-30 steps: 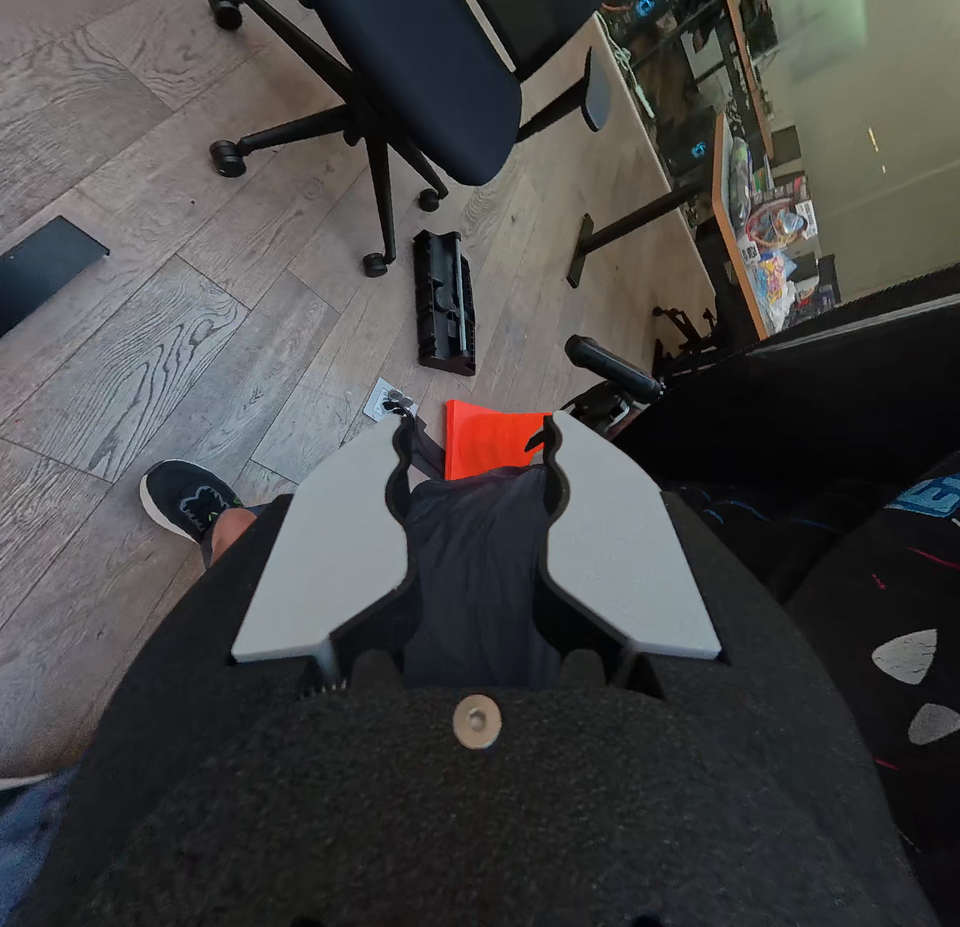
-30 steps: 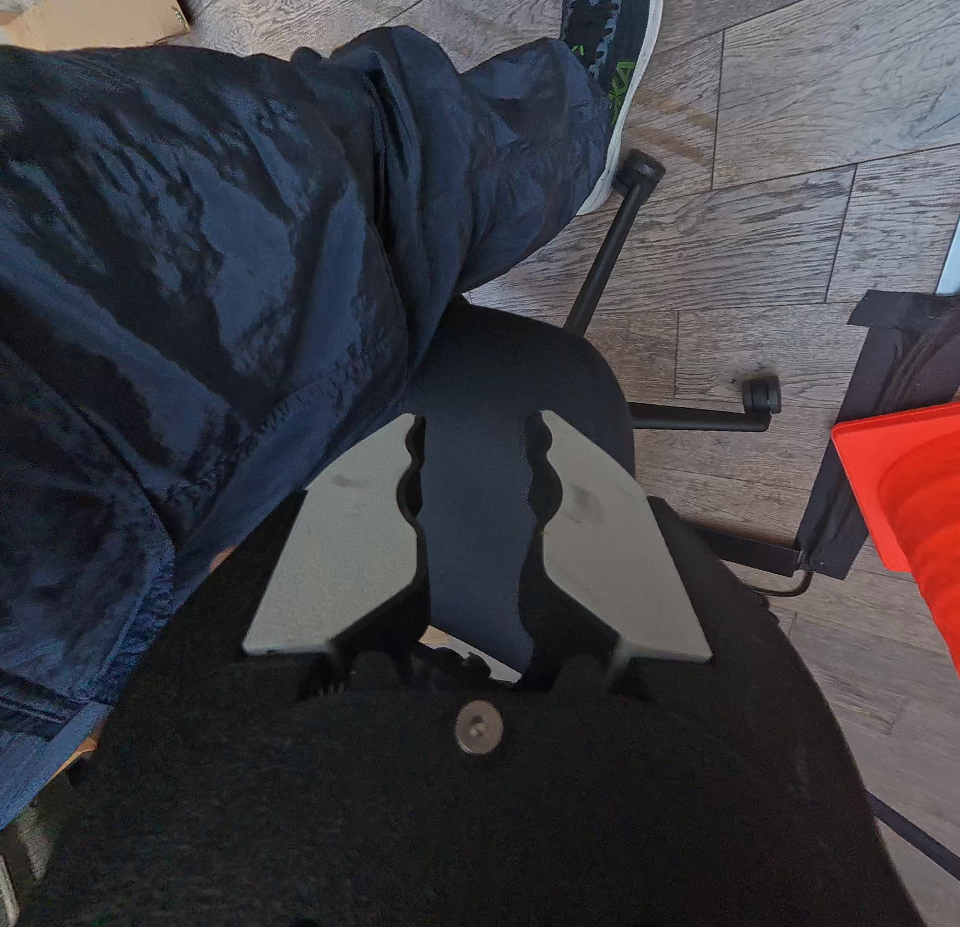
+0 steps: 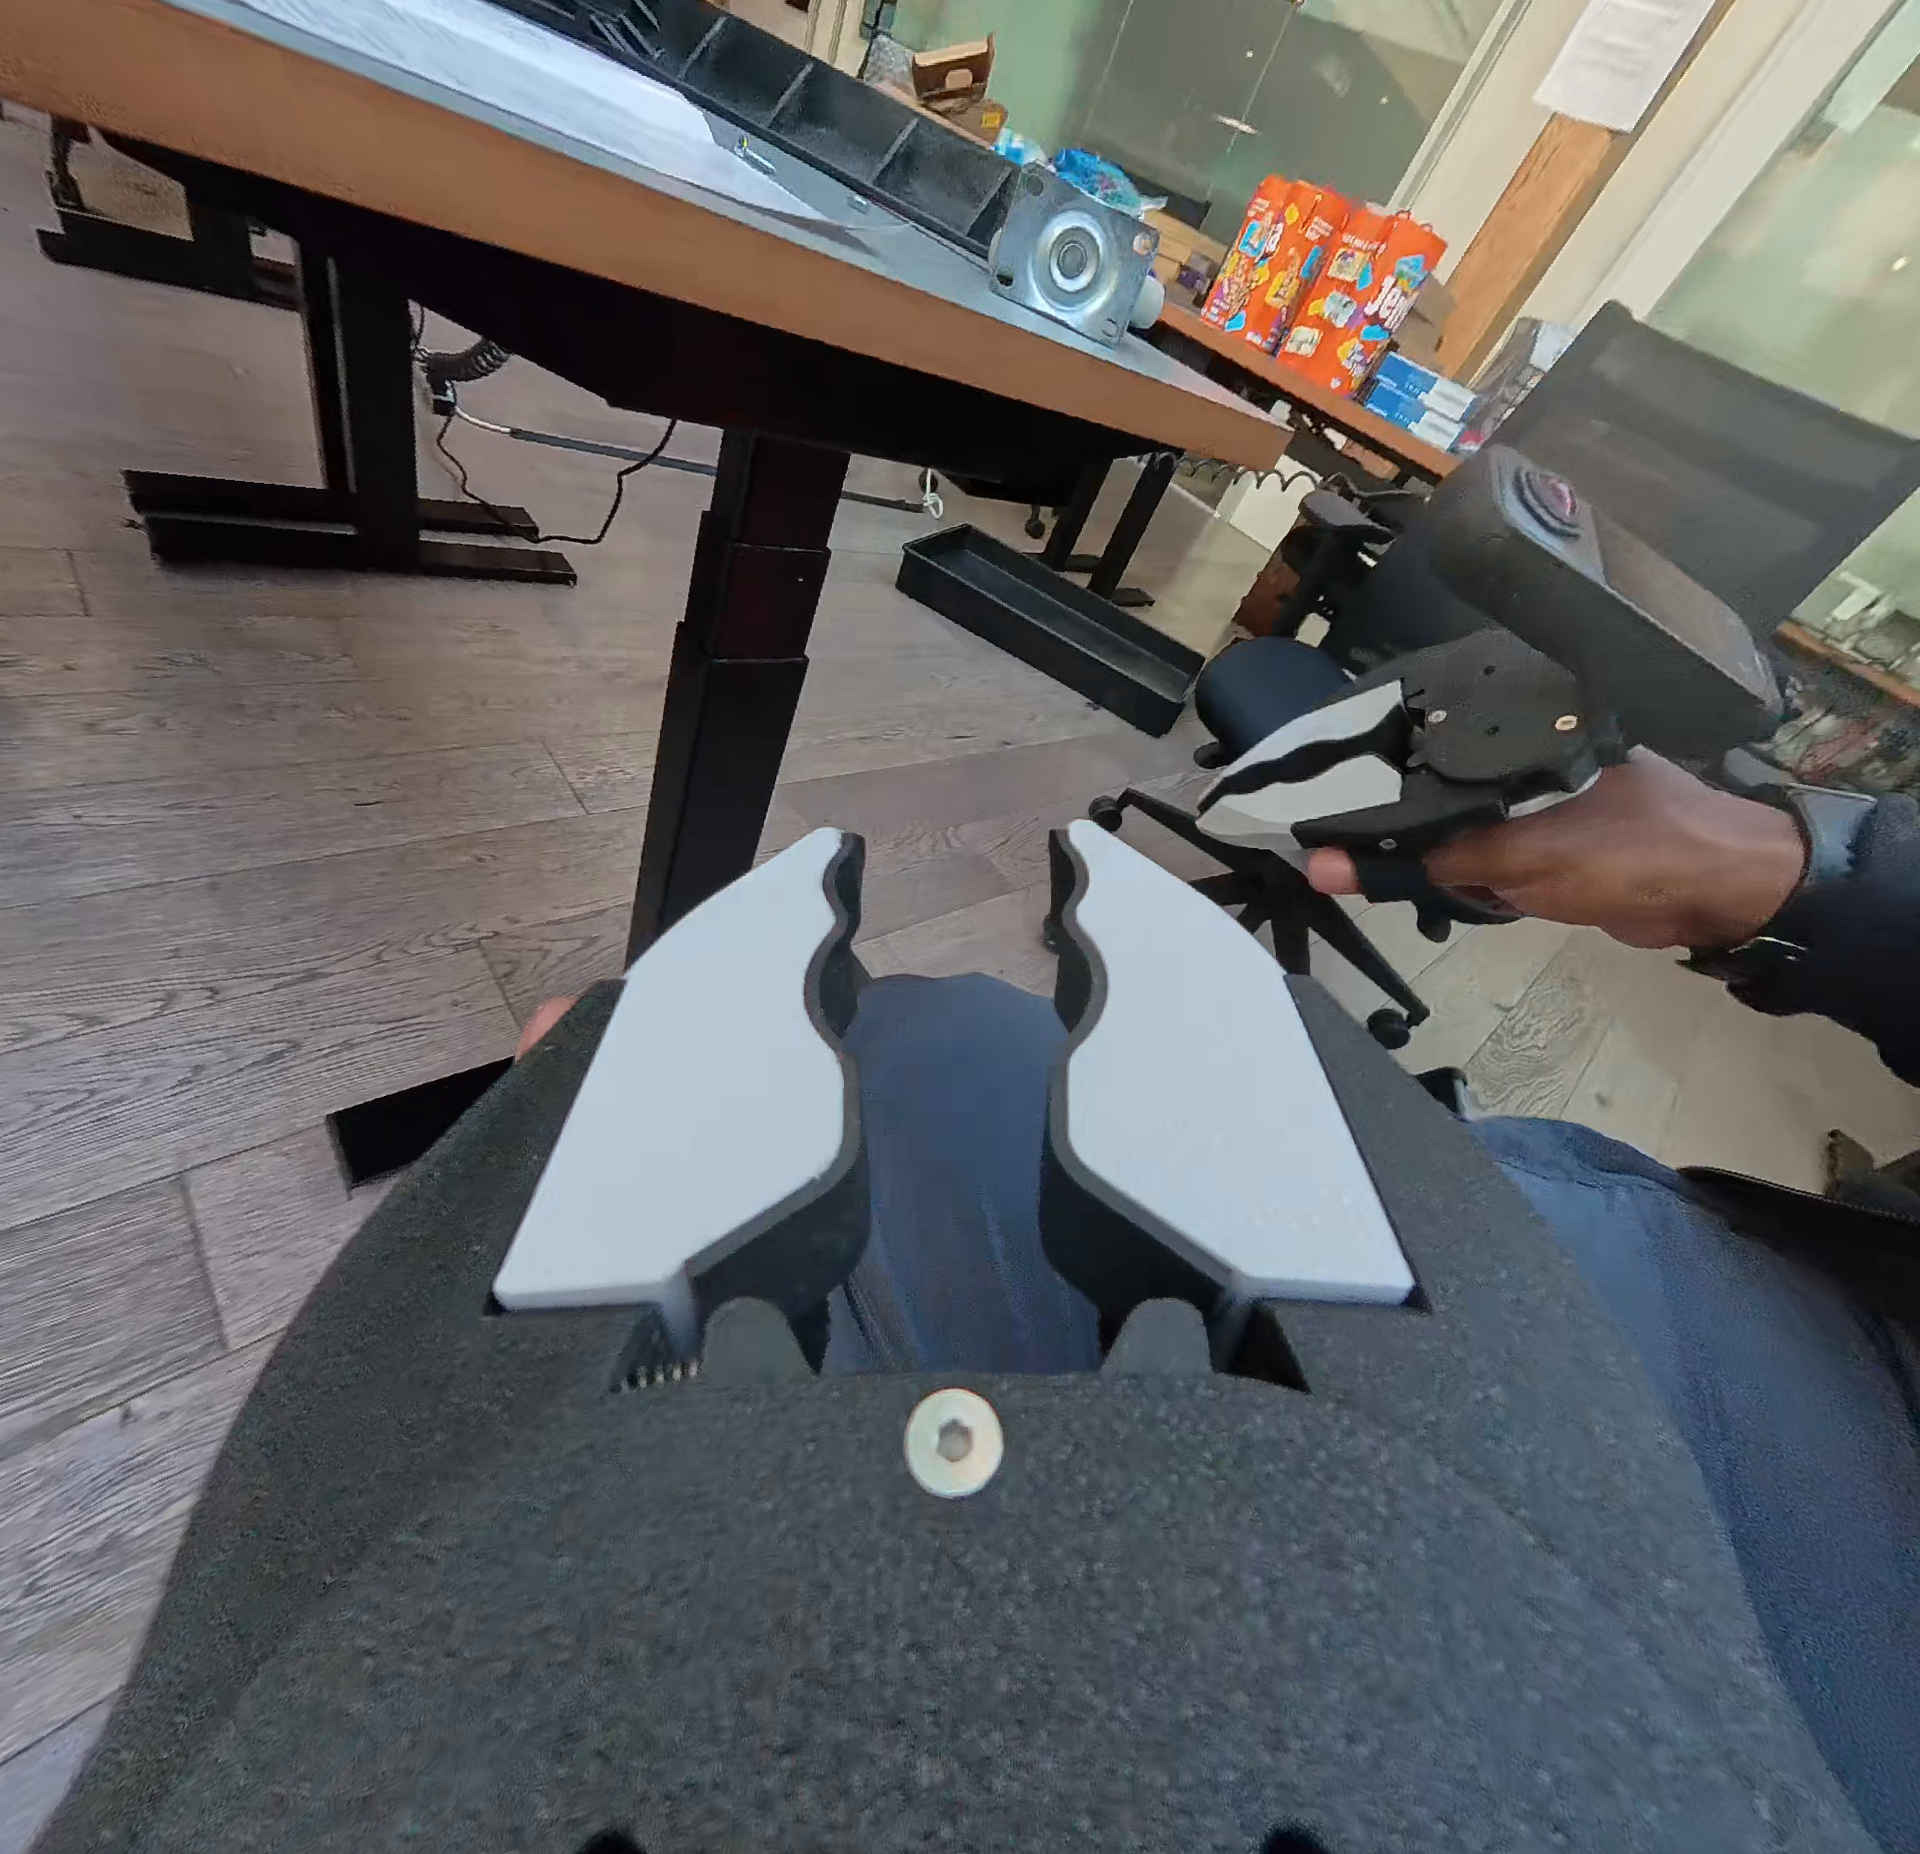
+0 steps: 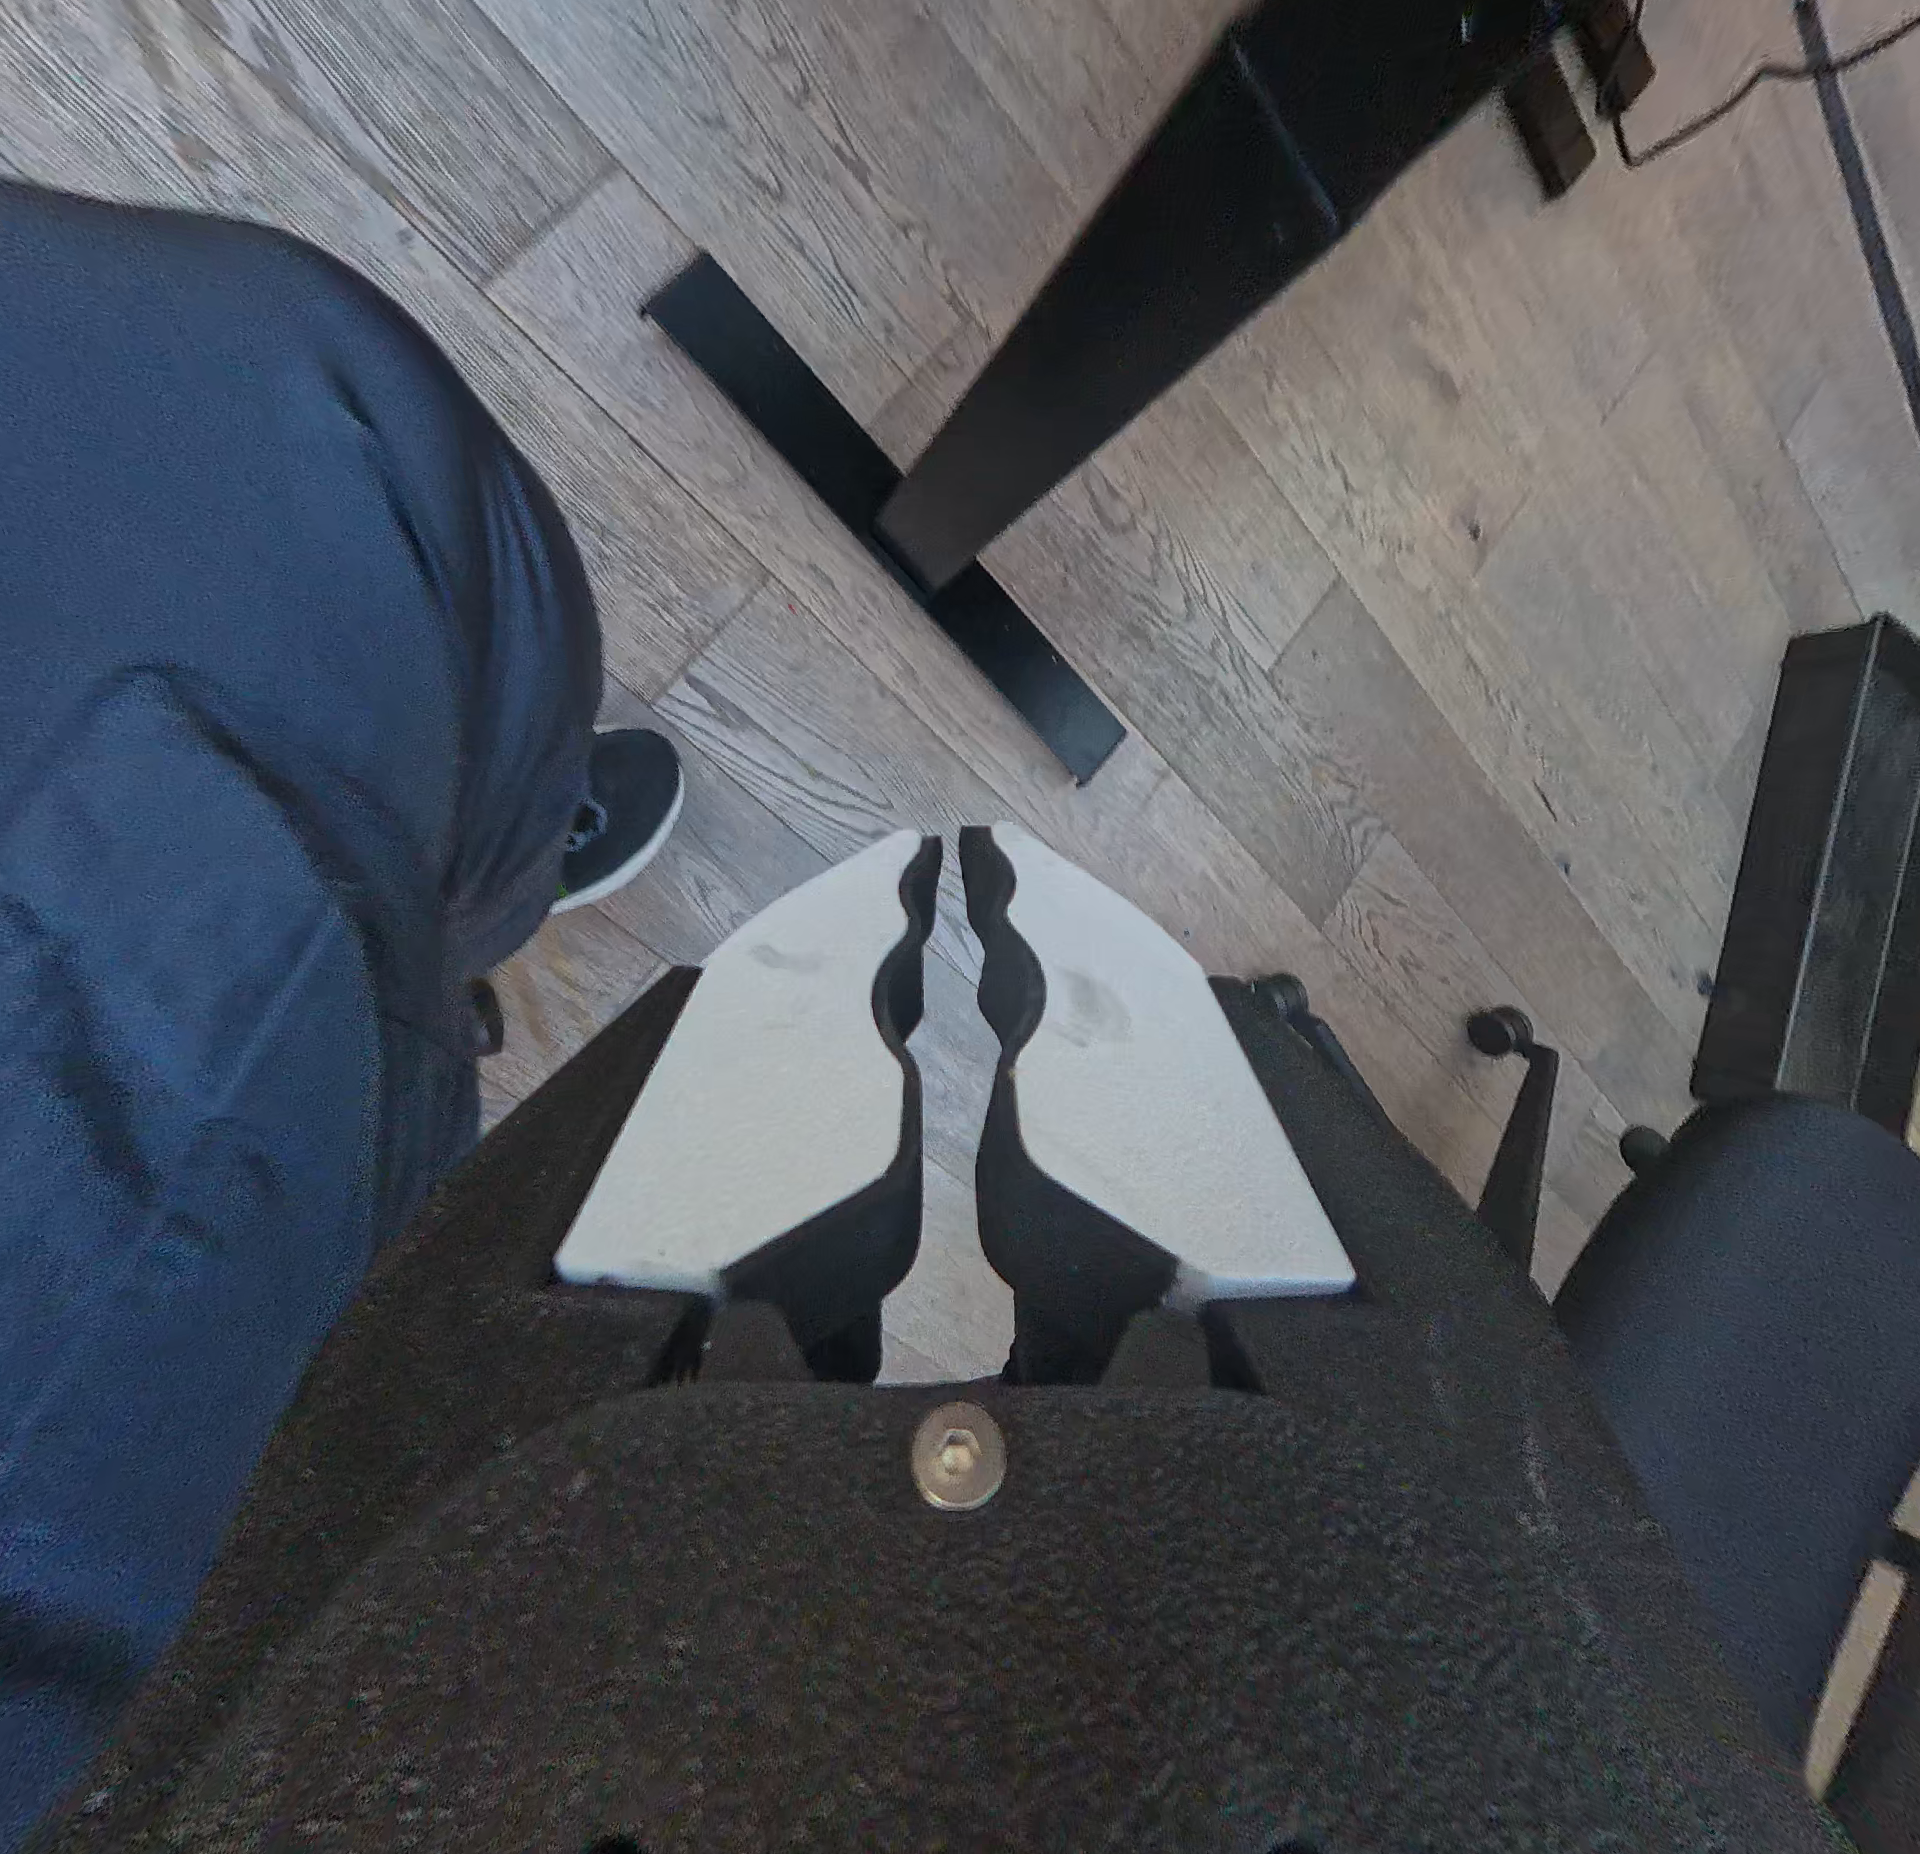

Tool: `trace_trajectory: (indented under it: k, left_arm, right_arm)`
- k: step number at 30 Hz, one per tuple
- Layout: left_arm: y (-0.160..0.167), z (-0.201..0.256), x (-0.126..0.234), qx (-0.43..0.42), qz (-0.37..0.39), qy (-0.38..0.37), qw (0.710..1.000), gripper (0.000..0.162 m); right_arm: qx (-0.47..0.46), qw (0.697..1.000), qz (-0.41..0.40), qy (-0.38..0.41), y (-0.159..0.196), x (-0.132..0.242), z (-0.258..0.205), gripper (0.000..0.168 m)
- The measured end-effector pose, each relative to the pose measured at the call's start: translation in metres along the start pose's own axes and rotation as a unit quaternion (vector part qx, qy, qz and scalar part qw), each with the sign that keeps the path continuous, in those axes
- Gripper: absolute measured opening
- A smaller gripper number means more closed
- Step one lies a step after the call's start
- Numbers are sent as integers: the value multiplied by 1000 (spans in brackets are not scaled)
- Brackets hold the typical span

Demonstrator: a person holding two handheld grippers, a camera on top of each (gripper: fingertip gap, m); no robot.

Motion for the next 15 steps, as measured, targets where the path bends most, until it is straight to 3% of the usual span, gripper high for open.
trace_trajectory:
  k: [7,15]
  left_arm:
    - [-34,23,78,-46,19,-49,998,36]
    - [14,23,107,-7,29,-78,997,35]
  right_arm:
    - [68,989,123,-46,-83,58,-62,4]
    - [107,977,168,-83,-120,86,-107,4]
Point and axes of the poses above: each gripper's, where its closed fingertips meet, x back along the fingers, y out of its underside, z = x × y across the jaws, the point moved 4 cm from there along x, back along the fingers, and after that the axes turned 10 degrees about -x, right-handed, at the moved point
